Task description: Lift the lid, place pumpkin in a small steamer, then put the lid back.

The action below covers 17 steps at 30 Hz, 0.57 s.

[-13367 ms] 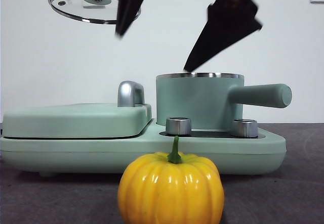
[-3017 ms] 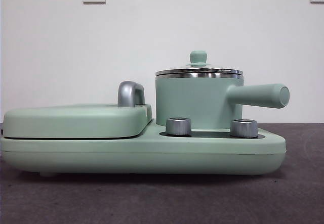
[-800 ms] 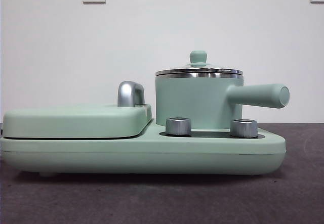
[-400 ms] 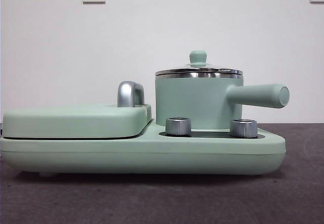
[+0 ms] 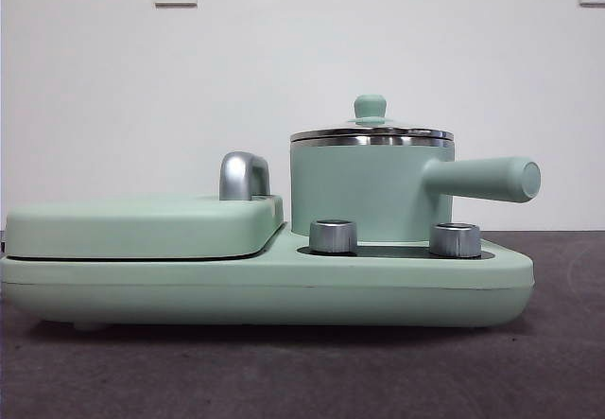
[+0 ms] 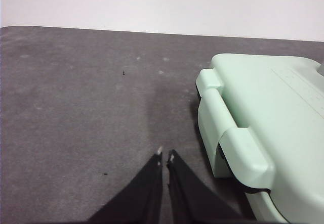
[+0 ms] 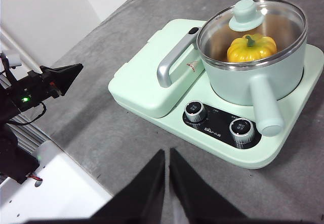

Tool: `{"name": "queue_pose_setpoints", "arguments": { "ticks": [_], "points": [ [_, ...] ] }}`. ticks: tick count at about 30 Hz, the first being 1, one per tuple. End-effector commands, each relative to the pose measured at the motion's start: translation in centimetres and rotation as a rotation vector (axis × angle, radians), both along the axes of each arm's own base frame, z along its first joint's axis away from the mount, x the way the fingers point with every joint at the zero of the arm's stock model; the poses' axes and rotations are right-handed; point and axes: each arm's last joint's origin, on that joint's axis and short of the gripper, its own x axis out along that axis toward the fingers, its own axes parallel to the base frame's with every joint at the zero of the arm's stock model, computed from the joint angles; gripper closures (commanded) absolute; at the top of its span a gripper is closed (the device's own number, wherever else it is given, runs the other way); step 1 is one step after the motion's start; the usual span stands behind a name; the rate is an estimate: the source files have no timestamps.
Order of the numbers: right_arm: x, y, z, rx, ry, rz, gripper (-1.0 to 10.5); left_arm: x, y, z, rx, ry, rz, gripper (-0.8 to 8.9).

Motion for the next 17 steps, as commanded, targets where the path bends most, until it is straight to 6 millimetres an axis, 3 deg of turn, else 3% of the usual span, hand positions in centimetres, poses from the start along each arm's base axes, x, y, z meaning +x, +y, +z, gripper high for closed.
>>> {"name": "queue_pose_setpoints", "arguments": {
  "ticks": [1,13,17],
  "points": [
    [-0.04,0.01,0.31,0.004,-0.019,0.012,9.3,0.08,0.03,-0.72,0.000,0.026,0.006,7.94],
    [-0.03,0.02,0.29,0.006,-0.021,0.011,9.3,0.08,0.03,-0.72,0.000,0.026,0.005,7.94],
    [0.21,-0.28,-0.46,0.034,-0.042,-0.062,9.3,0.08,0.03,-0.71,0.000,0.026,0.005,7.94]
  ]
}}
